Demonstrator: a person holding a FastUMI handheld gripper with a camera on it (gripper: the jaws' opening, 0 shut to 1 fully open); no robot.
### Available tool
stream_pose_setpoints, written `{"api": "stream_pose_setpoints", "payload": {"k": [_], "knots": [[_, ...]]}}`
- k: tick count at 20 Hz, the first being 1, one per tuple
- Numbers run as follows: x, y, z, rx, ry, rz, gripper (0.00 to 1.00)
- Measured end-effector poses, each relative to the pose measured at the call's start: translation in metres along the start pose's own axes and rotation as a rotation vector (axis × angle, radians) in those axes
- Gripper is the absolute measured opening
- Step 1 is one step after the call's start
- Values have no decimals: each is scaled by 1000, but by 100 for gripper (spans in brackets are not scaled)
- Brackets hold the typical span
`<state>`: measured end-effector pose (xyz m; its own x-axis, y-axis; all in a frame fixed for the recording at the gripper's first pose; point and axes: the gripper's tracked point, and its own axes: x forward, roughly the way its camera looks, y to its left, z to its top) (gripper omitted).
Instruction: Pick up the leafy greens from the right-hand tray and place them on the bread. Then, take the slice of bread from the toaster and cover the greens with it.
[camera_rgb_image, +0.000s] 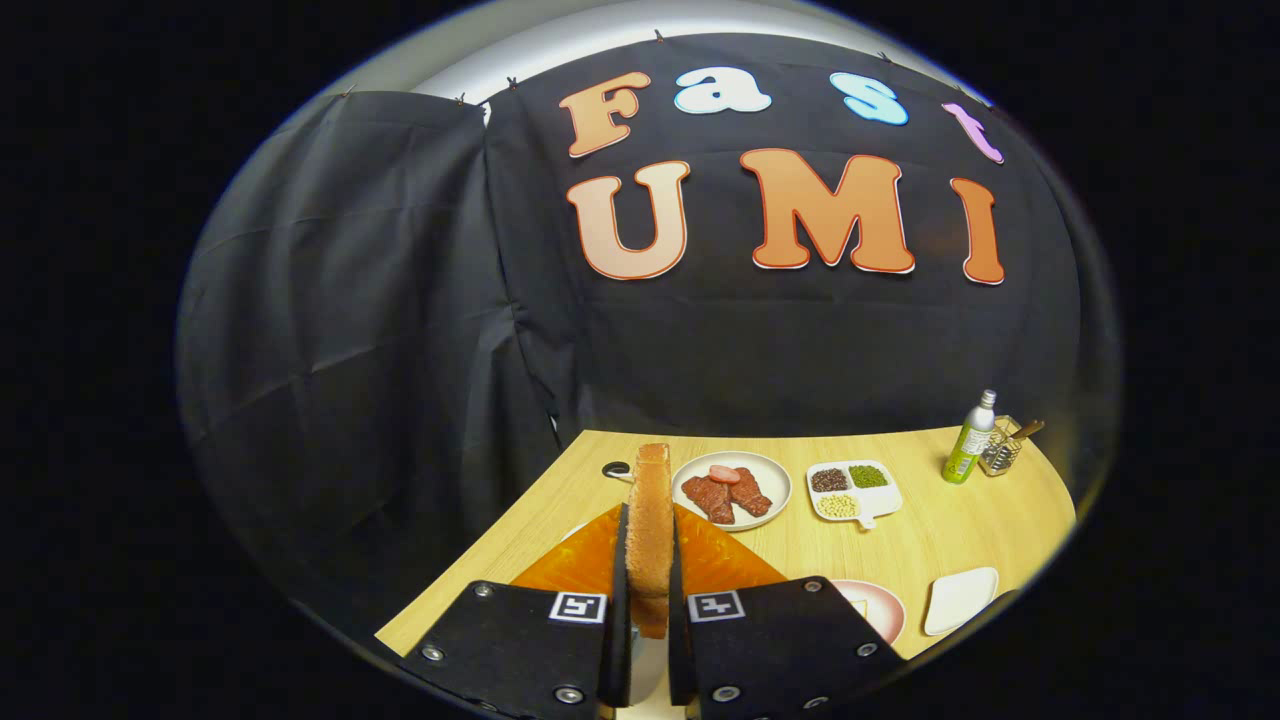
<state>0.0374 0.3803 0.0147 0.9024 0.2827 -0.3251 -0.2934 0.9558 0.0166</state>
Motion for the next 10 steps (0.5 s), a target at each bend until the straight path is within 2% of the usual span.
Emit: {"api": "stream_pose_setpoints", "payload": {"k": [10], "knots": [[-3, -60, -49, 4, 63, -45, 15]]}}
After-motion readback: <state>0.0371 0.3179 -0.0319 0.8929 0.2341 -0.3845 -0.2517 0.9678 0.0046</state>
